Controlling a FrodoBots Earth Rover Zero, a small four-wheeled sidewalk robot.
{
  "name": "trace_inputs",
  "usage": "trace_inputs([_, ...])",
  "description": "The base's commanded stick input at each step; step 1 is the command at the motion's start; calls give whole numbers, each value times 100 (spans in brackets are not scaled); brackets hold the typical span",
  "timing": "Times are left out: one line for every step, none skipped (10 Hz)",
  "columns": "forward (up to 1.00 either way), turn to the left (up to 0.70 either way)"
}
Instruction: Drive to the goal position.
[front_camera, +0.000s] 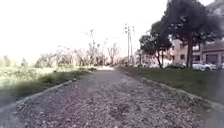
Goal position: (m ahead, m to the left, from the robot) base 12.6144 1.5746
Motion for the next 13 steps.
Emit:
trace_inputs([70,0])
trace_inputs([70,0])
trace_inputs([70,0])
trace_inputs([70,0])
trace_inputs([70,0])
trace_inputs([70,0])
trace_inputs([70,0])
trace_inputs([70,0])
trace_inputs([70,0])
trace_inputs([70,0])
trace_inputs([70,0])
trace_inputs([70,0])
trace_inputs([70,0])
